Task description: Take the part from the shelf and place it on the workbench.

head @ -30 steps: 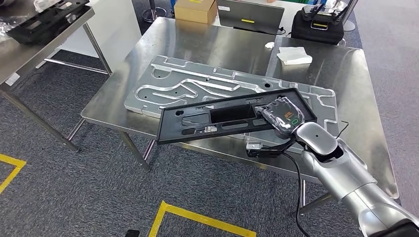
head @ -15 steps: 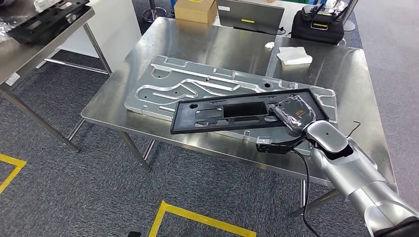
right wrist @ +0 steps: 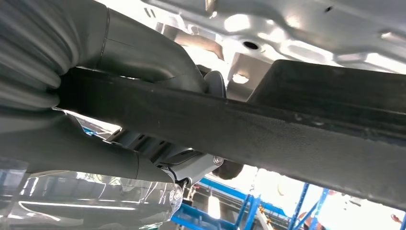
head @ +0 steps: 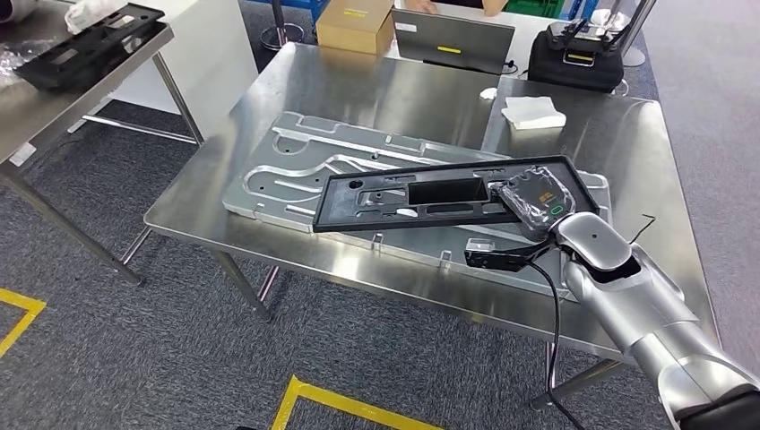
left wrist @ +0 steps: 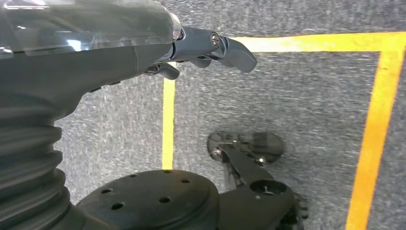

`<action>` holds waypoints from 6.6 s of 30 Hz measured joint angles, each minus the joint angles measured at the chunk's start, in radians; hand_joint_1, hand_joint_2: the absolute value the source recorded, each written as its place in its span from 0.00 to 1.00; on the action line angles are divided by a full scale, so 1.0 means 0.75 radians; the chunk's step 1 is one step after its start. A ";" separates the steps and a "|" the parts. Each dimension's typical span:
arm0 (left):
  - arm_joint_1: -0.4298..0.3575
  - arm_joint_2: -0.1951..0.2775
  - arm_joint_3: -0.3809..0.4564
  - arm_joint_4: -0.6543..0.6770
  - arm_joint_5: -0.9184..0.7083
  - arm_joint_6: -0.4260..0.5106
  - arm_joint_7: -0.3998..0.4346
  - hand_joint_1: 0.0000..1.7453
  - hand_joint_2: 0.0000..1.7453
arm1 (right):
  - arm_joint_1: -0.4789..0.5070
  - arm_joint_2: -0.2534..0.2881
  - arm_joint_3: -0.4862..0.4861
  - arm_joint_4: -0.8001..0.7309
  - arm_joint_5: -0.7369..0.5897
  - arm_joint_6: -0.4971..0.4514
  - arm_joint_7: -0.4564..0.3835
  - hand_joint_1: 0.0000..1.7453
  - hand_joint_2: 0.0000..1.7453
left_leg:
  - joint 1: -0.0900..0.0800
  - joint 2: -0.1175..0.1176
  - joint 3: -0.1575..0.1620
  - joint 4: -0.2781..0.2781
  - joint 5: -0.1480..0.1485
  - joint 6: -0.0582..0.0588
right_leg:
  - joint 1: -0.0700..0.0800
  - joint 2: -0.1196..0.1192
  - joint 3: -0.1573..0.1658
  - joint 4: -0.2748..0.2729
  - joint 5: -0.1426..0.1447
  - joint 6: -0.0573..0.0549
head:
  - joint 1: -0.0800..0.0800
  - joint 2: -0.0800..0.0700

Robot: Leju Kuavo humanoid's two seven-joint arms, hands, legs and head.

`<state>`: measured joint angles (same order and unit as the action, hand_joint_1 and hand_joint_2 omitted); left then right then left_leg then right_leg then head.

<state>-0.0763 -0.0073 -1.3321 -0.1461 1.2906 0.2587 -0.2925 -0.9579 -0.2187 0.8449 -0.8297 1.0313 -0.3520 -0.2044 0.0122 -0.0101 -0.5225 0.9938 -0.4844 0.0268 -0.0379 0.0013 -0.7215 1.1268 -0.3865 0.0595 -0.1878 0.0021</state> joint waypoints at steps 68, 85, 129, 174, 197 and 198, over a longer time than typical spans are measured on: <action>-0.001 -0.011 0.097 0.000 0.097 0.024 -0.109 0.00 1.00 | -0.028 0.327 0.018 0.392 0.073 -0.075 0.027 1.00 1.00 | -0.032 -0.012 -0.183 0.033 0.142 -0.008 | 0.043 0.009 0.158 -0.131 -0.093 -0.079 | -0.001 0.000; -0.007 -0.022 0.041 0.000 0.038 0.074 -0.079 0.00 1.00 | -0.009 0.234 0.024 0.412 0.014 -0.067 0.053 0.00 0.00 | -0.032 -0.012 -0.183 0.035 0.141 -0.007 | 0.040 0.009 0.158 -0.132 -0.093 -0.078 | -0.001 0.000; -0.042 -0.033 0.022 0.000 0.085 -0.019 -0.057 0.00 0.00 | -0.015 0.188 0.017 0.429 0.040 -0.037 0.108 0.00 0.00 | -0.040 -0.011 -0.180 0.035 0.142 0.017 | 0.035 0.011 0.166 -0.143 -0.085 -0.058 | -0.001 0.000; -0.047 -0.061 0.077 0.000 0.155 0.030 -0.056 0.00 0.00 | -0.073 0.263 -0.111 0.381 -0.076 -0.106 -0.039 0.00 0.00 | -0.026 0.017 -0.202 0.036 0.181 -0.008 | 0.048 -0.001 0.247 -0.134 -0.153 -0.074 | -0.001 0.000; -0.040 -0.050 0.077 0.001 0.168 0.028 -0.055 0.00 0.00 | 0.462 0.188 -0.283 -0.035 -0.394 -0.227 -0.147 0.00 0.00 | -0.013 0.010 -0.081 0.019 0.072 0.027 | 0.018 -0.010 -0.052 0.211 -0.219 -0.015 | 0.000 0.000; -0.039 -0.050 0.076 0.001 0.167 0.027 -0.054 0.00 0.00 | 0.495 0.182 -0.292 -0.057 -0.395 -0.230 -0.146 0.00 0.00 | -0.019 0.009 -0.100 0.020 0.086 0.029 | 0.021 -0.009 -0.044 0.248 -0.216 -0.020 | 0.000 0.000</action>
<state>-0.1056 -0.0447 -1.2752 -0.1457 1.4162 0.2790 -0.3327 -0.5868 -0.0820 0.6259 -0.8723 0.7354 -0.5246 -0.3142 -0.0020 -0.0031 -0.5978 1.0088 -0.4202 0.0487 -0.0219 -0.0051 -0.7546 1.3125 -0.5489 0.0446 -0.1877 0.0023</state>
